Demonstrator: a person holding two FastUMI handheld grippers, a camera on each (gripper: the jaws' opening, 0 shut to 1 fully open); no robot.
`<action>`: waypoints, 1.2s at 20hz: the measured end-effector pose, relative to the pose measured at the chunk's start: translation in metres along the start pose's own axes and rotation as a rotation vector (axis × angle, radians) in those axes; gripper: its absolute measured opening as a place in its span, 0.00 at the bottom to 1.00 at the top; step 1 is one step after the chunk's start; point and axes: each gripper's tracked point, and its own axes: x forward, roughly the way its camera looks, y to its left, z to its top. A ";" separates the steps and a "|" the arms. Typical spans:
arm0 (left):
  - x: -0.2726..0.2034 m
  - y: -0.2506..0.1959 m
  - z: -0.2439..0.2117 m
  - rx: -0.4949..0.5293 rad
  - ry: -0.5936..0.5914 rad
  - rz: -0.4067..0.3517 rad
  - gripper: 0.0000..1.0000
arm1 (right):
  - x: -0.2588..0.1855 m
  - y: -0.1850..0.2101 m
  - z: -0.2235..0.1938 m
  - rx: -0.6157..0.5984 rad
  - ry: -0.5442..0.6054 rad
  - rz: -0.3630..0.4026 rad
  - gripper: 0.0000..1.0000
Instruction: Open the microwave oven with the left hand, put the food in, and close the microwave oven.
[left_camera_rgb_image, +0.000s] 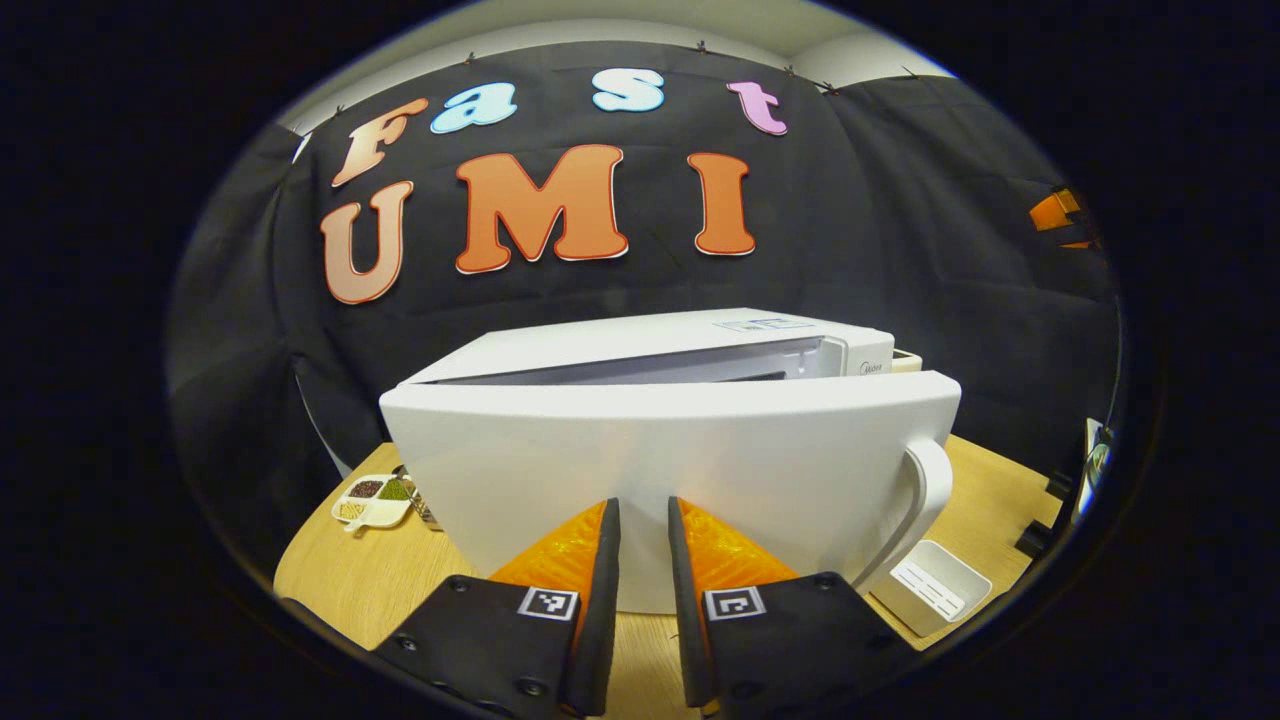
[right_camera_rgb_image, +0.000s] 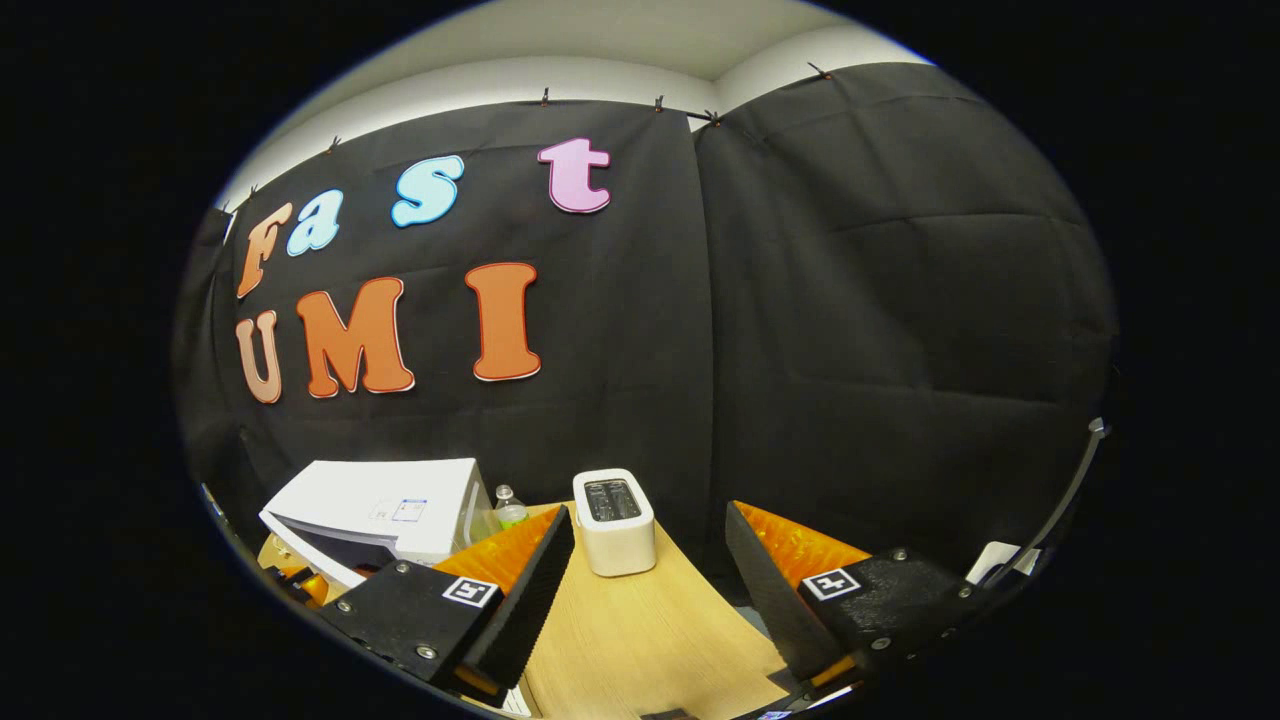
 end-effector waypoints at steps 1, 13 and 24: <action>0.001 0.001 0.013 0.005 0.005 0.013 0.32 | 0.000 -0.002 0.000 0.004 0.001 0.000 0.95; 0.042 0.008 0.014 -0.118 -0.003 0.109 0.04 | -0.004 -0.027 0.007 0.028 0.000 -0.034 0.95; 0.049 0.011 0.017 -0.061 -0.007 0.178 0.04 | -0.013 -0.021 0.008 0.018 -0.008 -0.011 0.95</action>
